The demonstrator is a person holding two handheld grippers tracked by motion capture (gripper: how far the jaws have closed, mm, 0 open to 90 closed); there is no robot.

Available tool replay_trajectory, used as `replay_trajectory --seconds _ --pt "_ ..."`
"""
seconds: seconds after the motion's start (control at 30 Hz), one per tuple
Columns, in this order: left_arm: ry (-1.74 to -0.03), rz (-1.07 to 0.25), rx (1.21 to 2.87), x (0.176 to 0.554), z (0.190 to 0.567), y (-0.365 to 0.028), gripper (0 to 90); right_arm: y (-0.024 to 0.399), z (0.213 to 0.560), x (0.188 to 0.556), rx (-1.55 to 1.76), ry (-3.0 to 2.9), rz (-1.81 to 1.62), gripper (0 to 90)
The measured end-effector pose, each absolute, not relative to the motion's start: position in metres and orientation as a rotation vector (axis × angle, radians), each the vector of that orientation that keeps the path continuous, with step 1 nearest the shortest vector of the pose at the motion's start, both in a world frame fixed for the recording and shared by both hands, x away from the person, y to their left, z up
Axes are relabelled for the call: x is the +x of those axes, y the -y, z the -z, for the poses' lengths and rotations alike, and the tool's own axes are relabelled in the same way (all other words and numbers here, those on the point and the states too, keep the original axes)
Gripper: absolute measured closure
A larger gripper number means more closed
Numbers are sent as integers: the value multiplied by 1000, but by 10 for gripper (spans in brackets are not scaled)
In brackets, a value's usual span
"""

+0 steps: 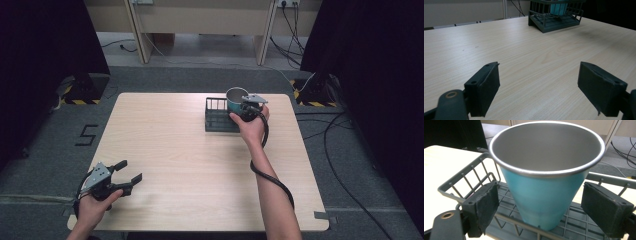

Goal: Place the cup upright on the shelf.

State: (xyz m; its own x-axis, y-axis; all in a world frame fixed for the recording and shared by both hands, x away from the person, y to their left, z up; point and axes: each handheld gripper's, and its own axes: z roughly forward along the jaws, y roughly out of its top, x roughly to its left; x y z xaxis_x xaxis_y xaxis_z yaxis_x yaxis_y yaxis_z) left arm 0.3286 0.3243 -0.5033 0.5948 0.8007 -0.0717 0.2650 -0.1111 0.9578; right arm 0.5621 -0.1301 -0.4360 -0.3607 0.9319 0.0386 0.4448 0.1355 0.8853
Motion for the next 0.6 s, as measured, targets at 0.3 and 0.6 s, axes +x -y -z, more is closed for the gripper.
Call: replay_trajectory --seconds 0.3,0.6 --pt "-894 -579 1668 329 503 -324 172 136 436 545 1314 -1885 -1171 154" --pt "-893 -580 1672 329 503 -323 172 147 435 526 1298 -1873 -1198 155"
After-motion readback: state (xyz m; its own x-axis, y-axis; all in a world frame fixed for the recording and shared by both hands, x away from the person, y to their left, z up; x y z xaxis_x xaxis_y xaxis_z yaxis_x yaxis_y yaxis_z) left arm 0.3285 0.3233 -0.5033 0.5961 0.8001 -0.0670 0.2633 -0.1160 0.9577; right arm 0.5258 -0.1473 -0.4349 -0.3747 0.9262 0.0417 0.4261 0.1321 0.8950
